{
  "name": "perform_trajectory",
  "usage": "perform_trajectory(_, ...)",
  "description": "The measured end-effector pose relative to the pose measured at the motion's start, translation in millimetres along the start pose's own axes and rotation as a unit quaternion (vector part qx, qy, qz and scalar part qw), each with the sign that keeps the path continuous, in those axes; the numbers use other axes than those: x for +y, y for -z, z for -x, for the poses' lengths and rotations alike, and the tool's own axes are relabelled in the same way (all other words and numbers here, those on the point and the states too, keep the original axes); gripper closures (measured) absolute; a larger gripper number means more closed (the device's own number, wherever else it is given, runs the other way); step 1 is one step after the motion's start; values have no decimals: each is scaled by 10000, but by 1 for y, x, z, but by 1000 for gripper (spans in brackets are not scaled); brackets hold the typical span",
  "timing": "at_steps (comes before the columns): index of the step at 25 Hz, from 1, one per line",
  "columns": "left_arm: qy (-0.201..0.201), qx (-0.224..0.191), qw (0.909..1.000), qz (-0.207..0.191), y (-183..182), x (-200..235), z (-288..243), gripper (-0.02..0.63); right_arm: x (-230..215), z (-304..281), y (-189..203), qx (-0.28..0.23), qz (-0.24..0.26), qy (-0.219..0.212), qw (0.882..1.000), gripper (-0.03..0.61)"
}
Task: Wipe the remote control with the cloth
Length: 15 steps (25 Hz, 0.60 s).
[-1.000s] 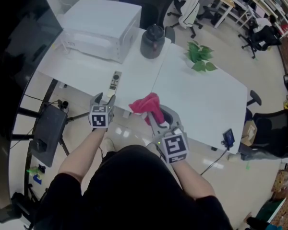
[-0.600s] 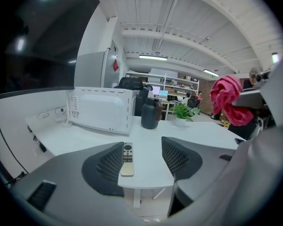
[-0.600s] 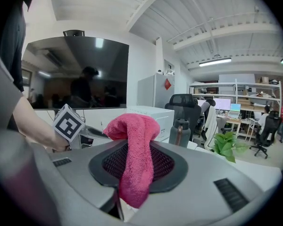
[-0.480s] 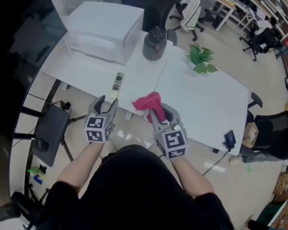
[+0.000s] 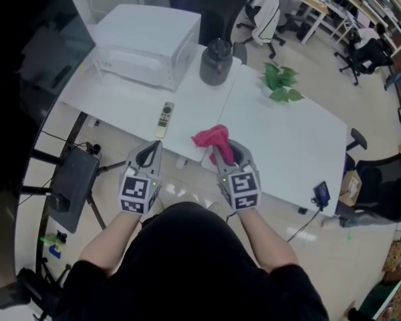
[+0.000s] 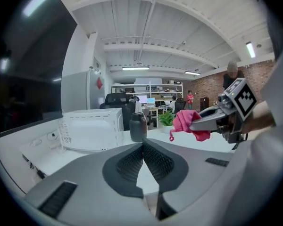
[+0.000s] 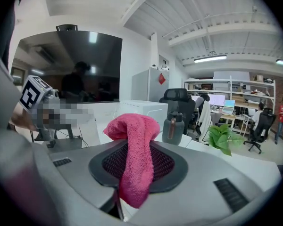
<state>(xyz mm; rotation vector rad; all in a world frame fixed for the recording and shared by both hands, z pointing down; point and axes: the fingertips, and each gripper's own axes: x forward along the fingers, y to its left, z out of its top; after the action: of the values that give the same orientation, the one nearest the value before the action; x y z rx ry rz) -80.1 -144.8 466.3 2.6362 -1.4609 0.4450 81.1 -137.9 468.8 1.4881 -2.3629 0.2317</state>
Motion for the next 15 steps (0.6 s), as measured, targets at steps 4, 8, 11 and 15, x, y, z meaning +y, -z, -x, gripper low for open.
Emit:
perform_trajectory(4,72,-45,9999,-94,-8,-7,7,612,-20,-16,17,192,22,205,9996,474)
perform_trajectory(8,203,-68,9993,-317,-8,-13,12,612,-47,-35,44,528,17,442,9976,474)
perform_trajectory(11,245,-70,9988,-422,-7,-19,15,612,-65,-51,70,837,53,586,9948,474)
perform_trajectory(15,292,-11,9982,-516,-7,-26,20,612,-88,-74,113,1361,42,742,9879,474)
